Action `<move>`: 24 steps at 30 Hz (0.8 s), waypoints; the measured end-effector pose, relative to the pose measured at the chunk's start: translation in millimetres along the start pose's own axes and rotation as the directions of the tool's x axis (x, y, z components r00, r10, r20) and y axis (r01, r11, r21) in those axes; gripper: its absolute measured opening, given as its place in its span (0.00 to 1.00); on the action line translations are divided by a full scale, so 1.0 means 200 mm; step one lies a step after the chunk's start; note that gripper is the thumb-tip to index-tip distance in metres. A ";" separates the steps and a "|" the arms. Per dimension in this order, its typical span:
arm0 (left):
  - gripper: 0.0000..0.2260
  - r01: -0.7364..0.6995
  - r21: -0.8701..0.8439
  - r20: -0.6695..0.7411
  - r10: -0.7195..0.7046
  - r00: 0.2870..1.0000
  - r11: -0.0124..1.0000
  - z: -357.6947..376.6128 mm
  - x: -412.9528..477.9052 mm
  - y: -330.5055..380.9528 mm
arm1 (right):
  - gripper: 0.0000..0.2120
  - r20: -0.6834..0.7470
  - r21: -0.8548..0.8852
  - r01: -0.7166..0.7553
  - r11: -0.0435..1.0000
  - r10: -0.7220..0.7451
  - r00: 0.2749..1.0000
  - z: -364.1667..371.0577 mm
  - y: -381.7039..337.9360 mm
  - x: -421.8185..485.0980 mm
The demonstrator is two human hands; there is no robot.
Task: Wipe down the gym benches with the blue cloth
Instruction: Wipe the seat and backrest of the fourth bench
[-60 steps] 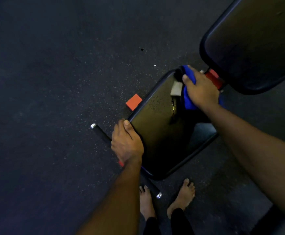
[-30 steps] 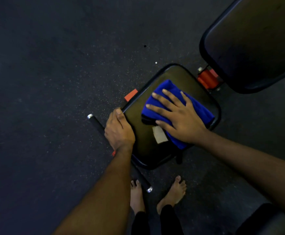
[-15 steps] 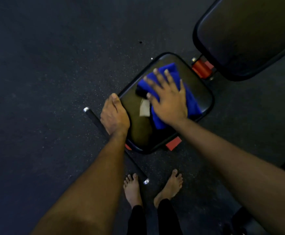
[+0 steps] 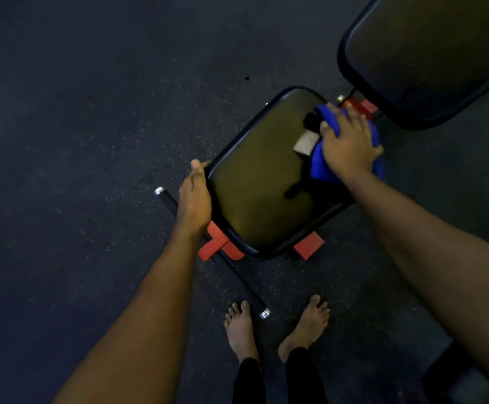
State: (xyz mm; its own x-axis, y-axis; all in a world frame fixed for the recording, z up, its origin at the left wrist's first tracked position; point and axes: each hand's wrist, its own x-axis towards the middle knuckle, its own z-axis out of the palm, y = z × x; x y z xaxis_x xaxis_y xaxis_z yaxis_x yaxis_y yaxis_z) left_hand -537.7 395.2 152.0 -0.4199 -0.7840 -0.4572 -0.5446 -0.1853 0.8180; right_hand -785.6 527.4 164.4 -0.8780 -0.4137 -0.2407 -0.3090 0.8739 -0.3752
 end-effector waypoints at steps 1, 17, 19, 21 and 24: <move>0.32 -0.012 -0.002 0.019 0.012 1.000 1.000 -0.04 -0.01 -0.01 | 0.23 0.020 -0.019 0.025 0.999 -0.025 0.999 0.03 -0.10 0.03; 0.28 -0.043 0.008 0.069 0.042 0.997 0.999 -0.14 -0.05 0.11 | 0.27 0.085 -0.290 0.519 0.804 -0.518 0.851 0.34 -0.15 -0.96; 0.30 -0.043 0.040 0.041 0.042 0.998 0.998 -0.11 -0.04 0.09 | 0.25 0.018 -0.277 0.407 0.870 -0.419 0.908 0.27 -0.06 -0.91; 0.28 -0.056 0.041 0.005 0.056 0.998 0.998 -0.10 -0.05 0.07 | 0.24 -0.036 -0.266 0.312 0.912 -0.333 0.942 0.20 0.02 -0.79; 0.30 -0.077 0.042 0.011 0.076 0.997 0.996 -0.10 -0.06 0.07 | 0.24 -0.143 -0.176 0.105 0.979 -0.131 0.981 0.10 0.16 -0.52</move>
State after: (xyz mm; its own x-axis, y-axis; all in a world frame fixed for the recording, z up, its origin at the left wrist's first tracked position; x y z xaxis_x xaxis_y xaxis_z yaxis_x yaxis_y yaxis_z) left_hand -525.4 390.3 175.0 -0.4681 -0.7894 -0.3971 -0.5406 -0.0997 0.8354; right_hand -697.7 593.7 159.7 -0.8730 -0.4842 -0.0585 -0.4593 0.8566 -0.2352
